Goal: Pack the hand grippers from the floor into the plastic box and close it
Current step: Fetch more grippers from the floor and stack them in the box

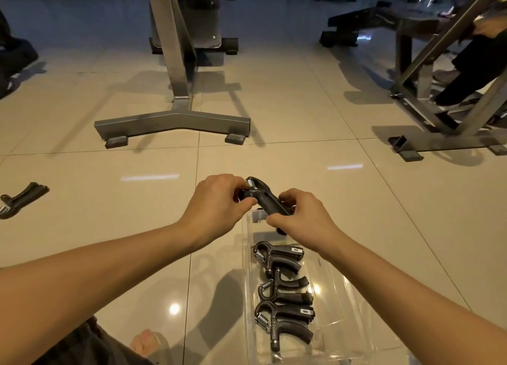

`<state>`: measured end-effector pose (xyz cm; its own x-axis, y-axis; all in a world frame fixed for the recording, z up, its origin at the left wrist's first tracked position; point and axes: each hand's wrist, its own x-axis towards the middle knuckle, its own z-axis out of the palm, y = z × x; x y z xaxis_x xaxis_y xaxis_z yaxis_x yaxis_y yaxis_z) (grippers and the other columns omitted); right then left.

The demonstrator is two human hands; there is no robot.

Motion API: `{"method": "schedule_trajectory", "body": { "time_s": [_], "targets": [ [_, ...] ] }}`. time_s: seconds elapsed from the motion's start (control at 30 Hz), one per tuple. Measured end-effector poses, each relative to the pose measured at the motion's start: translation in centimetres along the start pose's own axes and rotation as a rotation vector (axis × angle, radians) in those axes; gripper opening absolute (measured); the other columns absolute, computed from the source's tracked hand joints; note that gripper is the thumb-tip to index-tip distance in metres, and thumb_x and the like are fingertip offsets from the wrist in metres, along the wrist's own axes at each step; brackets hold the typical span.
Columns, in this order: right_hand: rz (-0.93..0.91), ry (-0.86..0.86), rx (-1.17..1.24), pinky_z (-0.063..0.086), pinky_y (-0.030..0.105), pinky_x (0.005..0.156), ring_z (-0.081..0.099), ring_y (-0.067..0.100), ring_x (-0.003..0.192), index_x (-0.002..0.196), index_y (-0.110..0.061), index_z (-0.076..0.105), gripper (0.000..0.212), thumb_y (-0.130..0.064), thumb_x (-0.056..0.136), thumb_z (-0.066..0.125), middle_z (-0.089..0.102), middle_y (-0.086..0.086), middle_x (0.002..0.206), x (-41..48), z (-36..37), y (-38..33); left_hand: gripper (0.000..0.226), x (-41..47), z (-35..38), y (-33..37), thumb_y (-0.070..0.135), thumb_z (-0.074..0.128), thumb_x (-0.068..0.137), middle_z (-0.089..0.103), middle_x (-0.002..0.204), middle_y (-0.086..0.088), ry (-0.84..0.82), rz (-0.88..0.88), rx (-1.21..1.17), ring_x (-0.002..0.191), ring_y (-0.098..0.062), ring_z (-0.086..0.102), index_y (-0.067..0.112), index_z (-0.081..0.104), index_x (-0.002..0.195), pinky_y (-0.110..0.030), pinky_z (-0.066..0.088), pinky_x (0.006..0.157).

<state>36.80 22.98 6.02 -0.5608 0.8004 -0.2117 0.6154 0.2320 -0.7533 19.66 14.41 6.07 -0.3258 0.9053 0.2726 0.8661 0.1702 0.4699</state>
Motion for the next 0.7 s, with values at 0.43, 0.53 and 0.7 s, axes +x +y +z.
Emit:
{"method": "schedule_trajectory", "body": {
  "time_s": [0.43,0.53,0.7],
  "targets": [
    [-0.383,0.097,-0.352,0.051,0.035,0.089,0.061,0.015,0.099,0.122,-0.019,0.068,0.029,-0.028,0.096,0.061,0.066,-0.005,0.113,-0.2,-1.7,1.6,0.023,1.5,-0.3,-0.3,0.039,0.061,0.097,0.072,0.1,0.004,-0.093,0.177,0.0,0.089,-0.017,0.063,0.022,0.066,0.112,-0.036,0.05,0.08],
    [-0.576,0.162,-0.715,0.045,0.041,0.103,0.055,0.022,0.116,0.127,-0.018,0.064,0.045,-0.041,0.088,0.07,0.061,0.0,0.128,-0.6,-1.6,2.2,0.022,1.7,-0.4,-0.4,0.038,0.065,0.095,0.074,0.098,0.007,-0.109,0.081,-0.135,0.093,-0.013,0.067,0.022,0.07,0.11,-0.038,0.054,0.085],
    [-0.634,0.233,-1.02,0.037,0.049,0.112,0.052,0.028,0.121,0.128,-0.016,0.058,0.067,-0.052,0.075,0.078,0.059,0.006,0.127,-0.6,-1.0,2.7,0.017,2.1,0.0,-0.2,0.038,0.069,0.092,0.072,0.084,0.008,-0.144,-0.042,-0.305,0.079,-0.009,0.068,0.024,0.073,0.102,-0.041,0.058,0.076]
  ]
}}
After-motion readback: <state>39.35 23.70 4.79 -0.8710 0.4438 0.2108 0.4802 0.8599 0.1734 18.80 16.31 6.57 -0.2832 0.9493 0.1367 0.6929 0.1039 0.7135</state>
